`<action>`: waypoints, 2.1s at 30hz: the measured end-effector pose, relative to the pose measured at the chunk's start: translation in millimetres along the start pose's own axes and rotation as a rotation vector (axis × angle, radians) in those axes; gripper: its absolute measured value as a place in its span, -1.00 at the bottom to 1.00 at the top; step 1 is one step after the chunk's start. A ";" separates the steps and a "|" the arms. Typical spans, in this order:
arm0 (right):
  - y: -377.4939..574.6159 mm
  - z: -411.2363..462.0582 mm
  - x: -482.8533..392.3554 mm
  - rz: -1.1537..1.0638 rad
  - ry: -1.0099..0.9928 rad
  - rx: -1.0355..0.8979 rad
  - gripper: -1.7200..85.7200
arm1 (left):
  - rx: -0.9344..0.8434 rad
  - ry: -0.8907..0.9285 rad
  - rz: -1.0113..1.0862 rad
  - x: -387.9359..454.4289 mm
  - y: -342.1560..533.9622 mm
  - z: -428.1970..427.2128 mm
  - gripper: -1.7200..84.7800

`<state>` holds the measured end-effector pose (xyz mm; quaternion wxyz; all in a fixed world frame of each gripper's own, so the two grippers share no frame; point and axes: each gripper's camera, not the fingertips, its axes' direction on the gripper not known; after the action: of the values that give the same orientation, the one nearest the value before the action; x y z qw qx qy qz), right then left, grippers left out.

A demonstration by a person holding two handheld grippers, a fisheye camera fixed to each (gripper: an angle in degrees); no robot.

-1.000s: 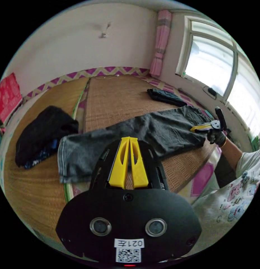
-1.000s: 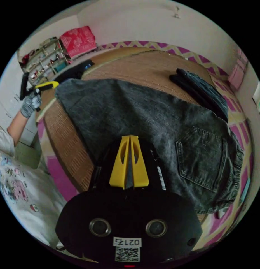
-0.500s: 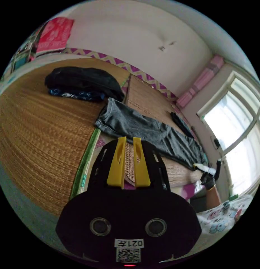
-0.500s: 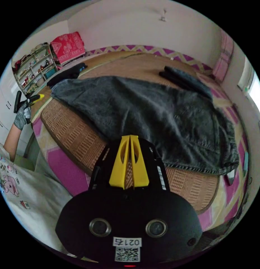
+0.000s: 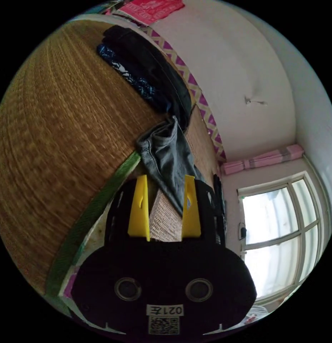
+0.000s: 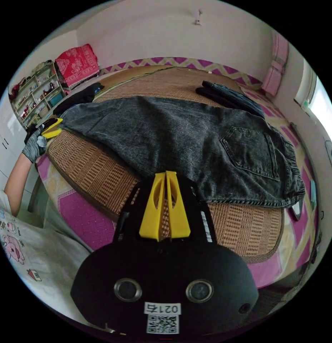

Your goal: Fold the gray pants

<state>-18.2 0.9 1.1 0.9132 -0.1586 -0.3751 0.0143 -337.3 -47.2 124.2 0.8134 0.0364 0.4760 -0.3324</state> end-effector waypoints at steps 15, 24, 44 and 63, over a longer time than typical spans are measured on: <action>98.0 -55.4 99.4 0.172 -0.247 0.203 -0.98 | 0.113 0.038 0.346 142.0 81.5 -1.2 -0.98; 196.9 -95.1 155.6 0.302 -0.322 0.242 -0.98 | 0.109 -0.214 1.142 403.9 296.2 93.4 -0.98; 276.3 -113.0 236.8 0.451 -0.419 0.311 -0.97 | -0.315 -0.500 1.510 465.1 589.1 372.2 -0.97; 170.2 -63.1 388.0 1.121 -0.607 0.417 -0.63 | -0.403 0.143 1.301 440.4 528.9 302.2 -0.98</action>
<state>319.8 201.2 171.9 0.6331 -0.1387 -0.4654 0.6027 337.2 27.0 -199.1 0.8051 0.1848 0.4625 0.3222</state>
